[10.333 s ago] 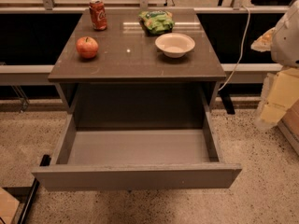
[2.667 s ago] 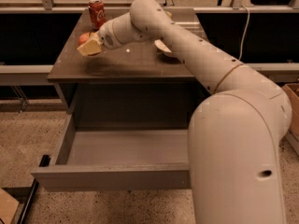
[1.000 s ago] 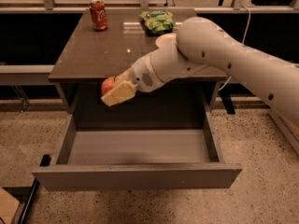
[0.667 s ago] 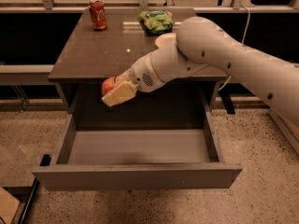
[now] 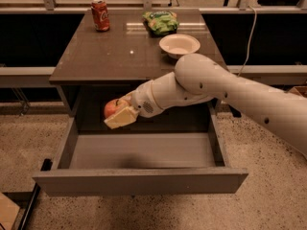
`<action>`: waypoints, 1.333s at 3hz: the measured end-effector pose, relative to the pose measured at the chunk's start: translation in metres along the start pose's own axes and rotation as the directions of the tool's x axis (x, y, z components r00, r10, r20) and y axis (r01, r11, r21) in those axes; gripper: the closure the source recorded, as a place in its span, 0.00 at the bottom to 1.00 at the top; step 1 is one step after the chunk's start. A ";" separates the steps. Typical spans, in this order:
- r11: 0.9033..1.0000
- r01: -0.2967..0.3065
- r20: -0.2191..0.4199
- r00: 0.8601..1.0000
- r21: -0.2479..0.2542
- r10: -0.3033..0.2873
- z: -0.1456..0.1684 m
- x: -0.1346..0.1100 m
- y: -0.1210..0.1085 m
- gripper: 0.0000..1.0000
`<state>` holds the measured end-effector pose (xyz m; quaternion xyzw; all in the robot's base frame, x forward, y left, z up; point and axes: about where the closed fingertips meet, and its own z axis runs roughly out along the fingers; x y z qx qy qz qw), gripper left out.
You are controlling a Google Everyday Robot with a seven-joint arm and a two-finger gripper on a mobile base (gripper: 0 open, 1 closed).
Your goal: Place apple into top drawer
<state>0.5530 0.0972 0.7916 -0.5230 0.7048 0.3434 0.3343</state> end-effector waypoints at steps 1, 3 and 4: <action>1.000 -0.011 0.040 0.999 0.029 0.010 0.024 0.027 -0.005 1.00; 0.999 -0.040 0.095 0.995 0.015 0.038 0.039 0.050 -0.018 1.00; 1.000 -0.008 0.008 1.000 0.021 0.008 0.063 0.079 -0.018 1.00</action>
Offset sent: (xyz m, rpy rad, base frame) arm 0.0286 -0.0112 -0.0762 0.2270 0.0091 -0.1135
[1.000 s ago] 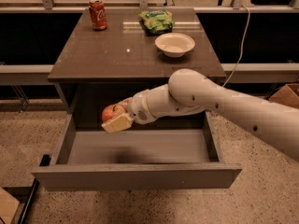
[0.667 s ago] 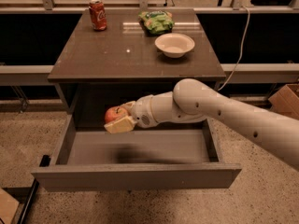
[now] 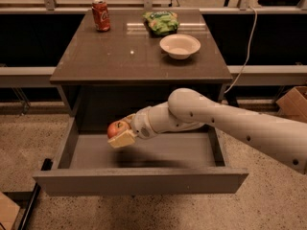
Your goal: Place apple into top drawer
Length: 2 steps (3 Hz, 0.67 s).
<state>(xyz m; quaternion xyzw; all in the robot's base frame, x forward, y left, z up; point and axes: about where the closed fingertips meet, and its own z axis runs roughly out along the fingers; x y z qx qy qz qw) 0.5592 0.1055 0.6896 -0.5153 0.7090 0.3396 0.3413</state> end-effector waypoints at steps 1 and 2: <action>1.000 0.021 -0.035 0.999 0.006 -0.021 0.014 0.024 -0.003 1.00; 0.999 0.031 -0.043 0.999 0.029 -0.030 0.021 0.044 -0.010 0.81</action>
Offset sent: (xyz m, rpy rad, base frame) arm 0.0088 -0.0188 -0.0749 -0.0692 -0.0569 -0.0293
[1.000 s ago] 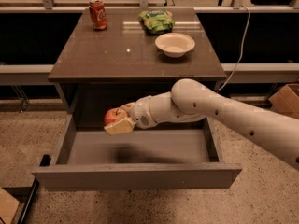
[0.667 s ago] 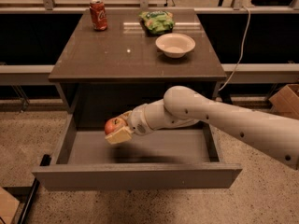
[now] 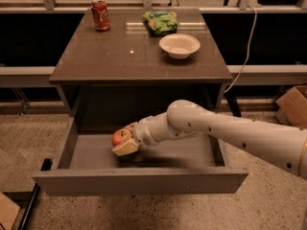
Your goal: Place apple into top drawer
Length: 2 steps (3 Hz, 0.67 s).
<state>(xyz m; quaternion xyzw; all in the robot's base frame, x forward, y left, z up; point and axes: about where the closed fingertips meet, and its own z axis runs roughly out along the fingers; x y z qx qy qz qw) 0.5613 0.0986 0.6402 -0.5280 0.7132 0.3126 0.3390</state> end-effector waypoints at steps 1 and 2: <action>1.000 0.002 -0.010 1.000 0.020 -0.001 0.004 0.010 -0.005 0.59; 1.000 0.003 -0.010 1.000 0.017 -0.002 0.005 0.009 -0.004 0.34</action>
Offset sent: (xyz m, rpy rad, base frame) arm 0.0032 -0.0032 -0.0098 -0.0133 -0.0088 -0.0133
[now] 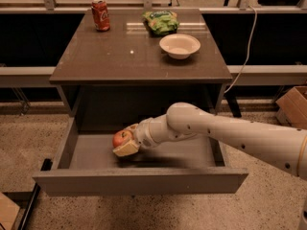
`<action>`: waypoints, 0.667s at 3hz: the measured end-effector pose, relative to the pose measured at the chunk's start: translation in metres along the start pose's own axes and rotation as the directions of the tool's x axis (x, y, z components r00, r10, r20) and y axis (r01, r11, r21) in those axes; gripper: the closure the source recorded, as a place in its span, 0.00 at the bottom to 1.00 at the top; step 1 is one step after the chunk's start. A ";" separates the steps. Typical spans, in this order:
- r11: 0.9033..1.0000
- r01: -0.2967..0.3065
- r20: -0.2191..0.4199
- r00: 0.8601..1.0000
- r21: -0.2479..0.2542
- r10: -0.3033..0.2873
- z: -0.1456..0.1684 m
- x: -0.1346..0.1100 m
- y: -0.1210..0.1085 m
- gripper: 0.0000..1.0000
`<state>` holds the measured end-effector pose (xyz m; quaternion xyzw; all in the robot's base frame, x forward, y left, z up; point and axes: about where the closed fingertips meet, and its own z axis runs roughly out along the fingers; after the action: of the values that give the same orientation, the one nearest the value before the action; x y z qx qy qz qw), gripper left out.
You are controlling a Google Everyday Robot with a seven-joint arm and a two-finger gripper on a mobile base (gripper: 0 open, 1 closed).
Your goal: Place apple into top drawer
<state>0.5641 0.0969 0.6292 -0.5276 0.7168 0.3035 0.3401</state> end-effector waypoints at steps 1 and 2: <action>1.000 0.001 0.000 1.000 -0.003 -0.001 0.001 0.000 0.001 0.11; 1.000 0.001 0.000 1.000 -0.006 -0.001 0.003 0.000 0.002 0.00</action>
Offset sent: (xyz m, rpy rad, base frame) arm -0.0006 0.0012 -0.0004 0.0003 0.0010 0.0023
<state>0.5626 0.0997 0.6282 -0.5292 0.7156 0.3053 0.3386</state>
